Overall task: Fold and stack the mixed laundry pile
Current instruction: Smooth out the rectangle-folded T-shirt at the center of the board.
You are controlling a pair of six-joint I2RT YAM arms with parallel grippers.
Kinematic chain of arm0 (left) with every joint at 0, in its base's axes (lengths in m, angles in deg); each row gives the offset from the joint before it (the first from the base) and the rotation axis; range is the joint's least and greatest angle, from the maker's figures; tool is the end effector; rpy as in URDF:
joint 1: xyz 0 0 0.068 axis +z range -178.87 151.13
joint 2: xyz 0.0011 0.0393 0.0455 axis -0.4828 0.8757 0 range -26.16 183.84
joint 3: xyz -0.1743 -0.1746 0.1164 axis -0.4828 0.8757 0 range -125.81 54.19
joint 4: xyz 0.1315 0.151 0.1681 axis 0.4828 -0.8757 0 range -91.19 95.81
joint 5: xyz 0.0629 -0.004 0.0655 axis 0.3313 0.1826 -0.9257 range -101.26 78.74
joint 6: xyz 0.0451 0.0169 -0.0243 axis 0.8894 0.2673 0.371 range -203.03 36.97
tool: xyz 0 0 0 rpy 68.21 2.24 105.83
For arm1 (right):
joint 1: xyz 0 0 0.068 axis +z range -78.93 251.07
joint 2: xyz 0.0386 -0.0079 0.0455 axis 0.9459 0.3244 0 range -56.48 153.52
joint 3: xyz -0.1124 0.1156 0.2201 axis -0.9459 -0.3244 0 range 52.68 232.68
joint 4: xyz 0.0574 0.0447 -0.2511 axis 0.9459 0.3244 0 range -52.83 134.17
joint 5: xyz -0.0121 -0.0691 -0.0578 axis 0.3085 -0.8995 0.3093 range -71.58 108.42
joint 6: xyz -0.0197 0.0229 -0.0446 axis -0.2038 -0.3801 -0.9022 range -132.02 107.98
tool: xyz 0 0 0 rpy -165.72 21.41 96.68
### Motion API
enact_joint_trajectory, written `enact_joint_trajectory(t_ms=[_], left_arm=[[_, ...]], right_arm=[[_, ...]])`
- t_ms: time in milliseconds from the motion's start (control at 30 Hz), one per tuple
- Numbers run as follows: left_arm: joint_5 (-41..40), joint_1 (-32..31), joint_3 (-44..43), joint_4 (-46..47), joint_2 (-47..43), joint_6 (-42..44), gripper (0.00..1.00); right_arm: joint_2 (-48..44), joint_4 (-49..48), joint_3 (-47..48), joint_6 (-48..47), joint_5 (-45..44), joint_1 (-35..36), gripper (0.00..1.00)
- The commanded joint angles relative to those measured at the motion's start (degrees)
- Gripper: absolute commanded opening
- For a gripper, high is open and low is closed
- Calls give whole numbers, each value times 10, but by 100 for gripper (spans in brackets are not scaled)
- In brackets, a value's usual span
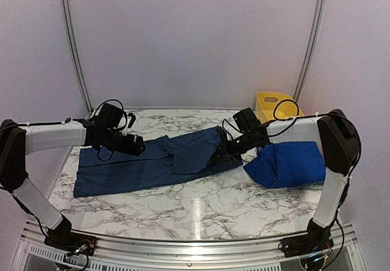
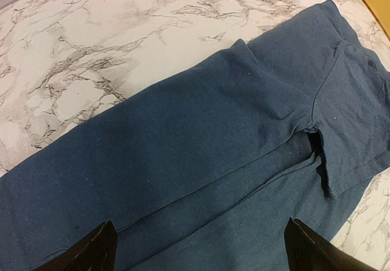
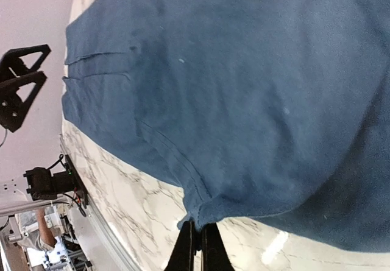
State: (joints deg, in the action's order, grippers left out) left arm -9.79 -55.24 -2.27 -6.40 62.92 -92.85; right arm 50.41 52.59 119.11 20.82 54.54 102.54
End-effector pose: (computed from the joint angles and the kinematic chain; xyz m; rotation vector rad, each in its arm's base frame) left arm 0.2972 -0.1484 0.2187 0.3548 2.3518 -0.3365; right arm 0.3129 0.2162 0.1679 -0.2399 2.7241 1.1954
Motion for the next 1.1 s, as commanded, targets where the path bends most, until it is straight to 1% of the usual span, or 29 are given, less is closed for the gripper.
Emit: enact_joint_trajectory(t_ms=[0, 133, 167, 333, 367, 467, 500, 567, 600, 633, 733, 833, 967, 1067], left_arm=[[-9, -2, -6, 7, 1, 7, 99], [-12, 0, -9, 6, 5, 4, 99], [-24, 0, -9, 6, 5, 2, 99], [-30, 25, -16, -7, 9, -16, 99], [-25, 32, -18, -9, 9, -19, 99], [-7, 52, -23, -10, 6, -37, 99], [-5, 57, -24, -10, 6, -41, 99], [-10, 62, -25, -10, 5, -43, 99], [-12, 64, -27, -11, 5, -43, 99], [-12, 67, -30, -14, 6, -42, 99], [-12, 77, -44, -35, 21, -29, 99], [-12, 80, -75, -78, 55, 6, 99], [-56, 79, -103, -120, 90, 28, 99], [-70, 79, -110, -127, 95, 32, 99]], right_arm=[[42, -12, 83, 0, 19, 7, 0], [99, -8, 154, -2, 23, 8, 0], [114, -7, 175, -3, 21, 8, 0], [219, 23, 291, -19, 17, 10, 0], [245, 32, 309, -26, 15, 10, 2], [275, 46, 341, -34, 8, 9, 22], [276, 52, 347, -37, 8, 9, 30], [264, 62, 352, -49, 8, 9, 41], [252, 65, 351, -52, 8, 9, 45], [236, 69, 347, -57, 5, 10, 47], [165, 72, 311, -73, -17, 13, 48], [118, 110, 282, -93, -86, 25, 48], [101, 151, 243, -106, -121, 46, 47], [101, 155, 206, -105, -128, 63, 46]])
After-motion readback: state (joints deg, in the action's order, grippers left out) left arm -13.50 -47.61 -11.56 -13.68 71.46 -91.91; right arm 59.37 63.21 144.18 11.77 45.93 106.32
